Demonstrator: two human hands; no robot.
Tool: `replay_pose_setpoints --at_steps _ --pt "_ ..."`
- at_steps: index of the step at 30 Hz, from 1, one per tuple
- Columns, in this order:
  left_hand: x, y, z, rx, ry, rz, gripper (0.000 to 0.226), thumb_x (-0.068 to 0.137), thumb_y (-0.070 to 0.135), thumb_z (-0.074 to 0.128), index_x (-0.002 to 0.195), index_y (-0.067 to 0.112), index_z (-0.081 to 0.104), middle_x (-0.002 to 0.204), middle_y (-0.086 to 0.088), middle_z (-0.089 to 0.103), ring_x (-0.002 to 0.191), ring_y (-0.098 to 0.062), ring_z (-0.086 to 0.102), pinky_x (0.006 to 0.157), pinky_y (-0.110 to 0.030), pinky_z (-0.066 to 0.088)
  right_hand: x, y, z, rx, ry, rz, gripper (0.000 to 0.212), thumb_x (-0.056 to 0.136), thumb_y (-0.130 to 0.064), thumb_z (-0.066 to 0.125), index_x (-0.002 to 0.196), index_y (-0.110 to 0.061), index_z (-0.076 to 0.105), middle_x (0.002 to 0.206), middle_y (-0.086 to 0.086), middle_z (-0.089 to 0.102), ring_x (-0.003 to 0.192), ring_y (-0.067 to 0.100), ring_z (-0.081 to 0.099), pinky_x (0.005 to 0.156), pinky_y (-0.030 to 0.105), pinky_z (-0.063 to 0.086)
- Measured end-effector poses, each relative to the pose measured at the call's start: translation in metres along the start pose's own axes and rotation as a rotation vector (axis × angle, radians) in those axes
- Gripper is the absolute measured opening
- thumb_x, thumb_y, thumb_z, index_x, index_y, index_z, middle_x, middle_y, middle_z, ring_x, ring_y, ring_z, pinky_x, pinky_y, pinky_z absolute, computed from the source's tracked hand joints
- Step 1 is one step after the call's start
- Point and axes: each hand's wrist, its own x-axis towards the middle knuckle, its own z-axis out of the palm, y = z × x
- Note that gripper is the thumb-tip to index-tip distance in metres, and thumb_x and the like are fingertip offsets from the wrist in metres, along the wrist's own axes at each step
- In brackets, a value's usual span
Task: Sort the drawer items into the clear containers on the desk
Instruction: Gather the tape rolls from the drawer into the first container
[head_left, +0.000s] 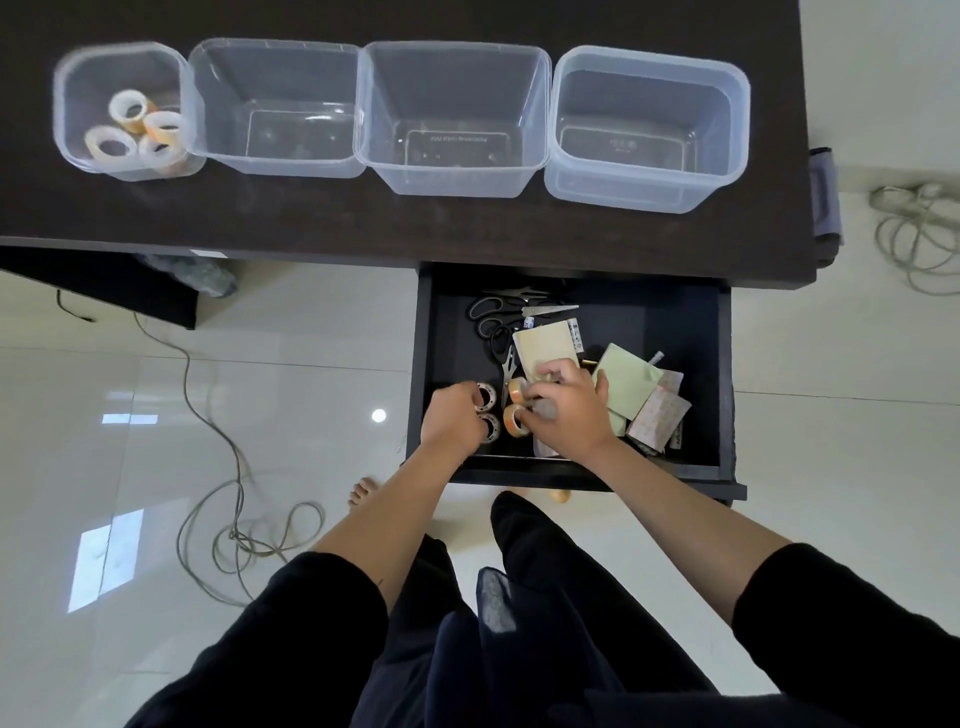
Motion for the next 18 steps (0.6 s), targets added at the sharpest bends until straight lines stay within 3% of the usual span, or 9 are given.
replay_pose_setpoints --at_steps 3,5,7,8,11,13,15,18 --pt "-0.01 0.001 -0.009 -0.011 0.028 0.045 0.028 0.082 0.001 0.058 0.106 0.013 0.062 0.107 -0.009 0.064 0.088 -0.026 0.062 0.072 -0.033 0.055 -0.005 -0.01 -0.011 0.126 -0.016 0.056 0.017 0.078 -0.036 0.072 0.088 -0.022 0.068 0.117 -0.006 0.055 0.109 0.014 0.053 0.113 0.058 0.002" --pt "-0.016 0.002 -0.015 -0.021 0.032 0.071 0.03 0.082 0.003 0.058 0.111 0.012 0.062 0.11 -0.011 0.063 0.093 -0.028 0.063 0.076 -0.032 0.053 -0.006 -0.016 -0.017 0.183 -0.036 0.05 0.017 0.079 -0.031 0.072 0.087 -0.019 0.064 0.107 -0.004 0.059 0.098 0.015 0.058 0.113 0.056 0.021" --pt "-0.022 -0.002 -0.03 -0.033 0.053 0.123 0.031 0.082 0.005 0.058 0.112 0.012 0.063 0.112 -0.011 0.063 0.096 -0.028 0.062 0.078 -0.03 0.05 -0.005 -0.032 -0.024 0.231 -0.018 0.02 0.016 0.079 -0.025 0.072 0.086 -0.015 0.062 0.097 -0.001 0.058 0.086 0.02 0.06 0.093 0.048 0.047" --pt "-0.024 -0.004 -0.039 -0.039 0.067 0.149 0.031 0.082 0.005 0.058 0.112 0.012 0.063 0.113 -0.012 0.063 0.097 -0.028 0.061 0.078 -0.029 0.049 -0.004 -0.042 -0.027 0.241 -0.002 0.017 0.016 0.079 -0.022 0.072 0.086 -0.012 0.062 0.095 0.0 0.057 0.082 0.02 0.06 0.085 0.045 0.051" --pt "-0.027 -0.015 -0.077 -0.041 0.113 0.214 0.032 0.083 0.007 0.057 0.114 0.012 0.063 0.113 -0.012 0.061 0.097 -0.028 0.06 0.08 -0.03 0.048 0.005 -0.08 -0.037 0.231 0.072 0.03 0.018 0.081 -0.017 0.07 0.094 -0.006 0.064 0.103 0.005 0.056 0.08 0.02 0.06 0.078 0.033 0.052" --pt "-0.027 -0.026 -0.107 -0.035 0.154 0.238 0.032 0.084 0.009 0.057 0.116 0.013 0.062 0.113 -0.01 0.061 0.096 -0.028 0.06 0.08 -0.03 0.049 0.013 -0.109 -0.04 0.222 0.12 0.012 0.019 0.082 -0.016 0.069 0.097 -0.005 0.065 0.11 0.006 0.056 0.076 0.017 0.058 0.074 0.022 0.044" --pt "-0.027 -0.042 -0.143 -0.037 0.212 0.255 0.03 0.085 0.011 0.058 0.114 0.015 0.062 0.112 -0.009 0.061 0.094 -0.028 0.061 0.079 -0.031 0.053 0.024 -0.143 -0.041 0.232 0.169 -0.028 0.02 0.083 -0.015 0.069 0.099 -0.003 0.065 0.113 0.005 0.055 0.072 0.015 0.056 0.071 0.016 0.04" --pt "-0.025 -0.067 -0.201 -0.062 0.279 0.281 0.029 0.084 0.007 0.054 0.111 0.014 0.064 0.11 -0.01 0.061 0.093 -0.028 0.06 0.072 -0.024 0.045 0.042 -0.199 -0.043 0.248 0.211 -0.106 0.021 0.084 -0.013 0.068 0.102 -0.001 0.065 0.116 0.004 0.054 0.068 0.013 0.054 0.068 0.01 0.039"
